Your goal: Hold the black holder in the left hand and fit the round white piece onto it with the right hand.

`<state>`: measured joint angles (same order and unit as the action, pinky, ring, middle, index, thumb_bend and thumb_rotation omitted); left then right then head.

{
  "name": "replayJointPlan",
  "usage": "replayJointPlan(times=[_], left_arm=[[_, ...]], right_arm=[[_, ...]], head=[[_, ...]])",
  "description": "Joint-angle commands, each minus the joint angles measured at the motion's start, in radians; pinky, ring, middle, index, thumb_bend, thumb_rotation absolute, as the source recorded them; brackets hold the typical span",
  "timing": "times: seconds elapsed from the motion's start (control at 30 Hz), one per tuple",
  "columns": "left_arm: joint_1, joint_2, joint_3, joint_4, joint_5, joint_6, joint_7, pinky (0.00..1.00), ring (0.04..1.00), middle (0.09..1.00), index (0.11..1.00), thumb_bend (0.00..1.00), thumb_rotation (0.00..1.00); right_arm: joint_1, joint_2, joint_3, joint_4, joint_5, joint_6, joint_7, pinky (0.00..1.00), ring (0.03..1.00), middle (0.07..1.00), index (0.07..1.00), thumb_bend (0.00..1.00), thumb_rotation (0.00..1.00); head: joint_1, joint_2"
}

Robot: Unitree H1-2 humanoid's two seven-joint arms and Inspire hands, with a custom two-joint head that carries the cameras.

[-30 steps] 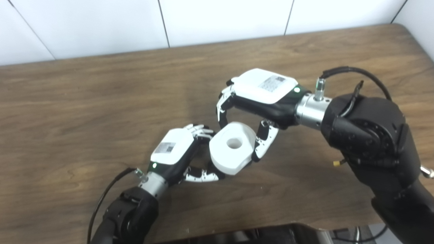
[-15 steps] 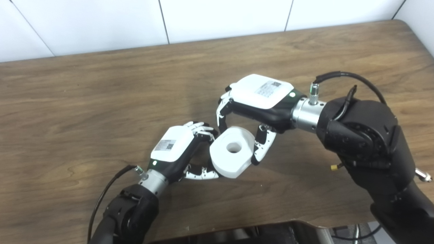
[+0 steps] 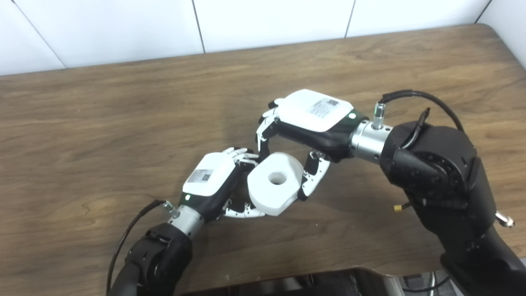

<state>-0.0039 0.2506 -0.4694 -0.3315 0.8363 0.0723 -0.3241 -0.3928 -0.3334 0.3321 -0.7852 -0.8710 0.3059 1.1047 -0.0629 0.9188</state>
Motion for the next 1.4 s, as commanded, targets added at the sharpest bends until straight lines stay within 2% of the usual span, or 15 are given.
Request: replayJointPlan(times=[0.0,0.1,0.47,0.87,1.37], left_arm=[[0.024,0.007,-0.020,0.010,0.002,0.033,-0.072,0.90,0.873,0.792,0.486,0.52,0.06],[0.024,0.007,-0.021,0.009,0.003,0.036,-0.074,0.90,0.875,0.793,0.486,0.52,0.06],[0.026,0.010,-0.021,0.006,-0.004,0.034,-0.070,0.90,0.874,0.793,0.486,0.52,0.06],[0.027,0.015,-0.019,0.017,-0.012,0.019,-0.058,0.90,0.871,0.793,0.486,0.52,0.06],[0.024,0.012,-0.022,0.017,-0.004,0.026,-0.064,0.89,0.870,0.792,0.486,0.52,0.06]], right_arm=[[-0.023,0.001,-0.015,-0.008,-0.001,-0.027,-0.035,0.95,0.870,0.764,0.483,0.52,0.14],[-0.014,-0.004,-0.016,-0.002,-0.005,-0.042,-0.053,0.95,0.863,0.761,0.483,0.52,0.14],[-0.025,-0.020,-0.023,0.016,-0.017,-0.071,-0.042,0.94,0.863,0.762,0.484,0.52,0.14],[-0.035,-0.034,-0.028,0.018,-0.003,-0.070,-0.029,0.89,0.862,0.740,0.482,0.53,0.14],[0.025,-0.002,-0.032,0.009,-0.007,-0.071,-0.052,0.90,0.870,0.756,0.482,0.53,0.14]], head=[[-0.001,-0.001],[0.000,0.001],[-0.010,0.007],[-0.017,0.002],[-0.006,0.001]])
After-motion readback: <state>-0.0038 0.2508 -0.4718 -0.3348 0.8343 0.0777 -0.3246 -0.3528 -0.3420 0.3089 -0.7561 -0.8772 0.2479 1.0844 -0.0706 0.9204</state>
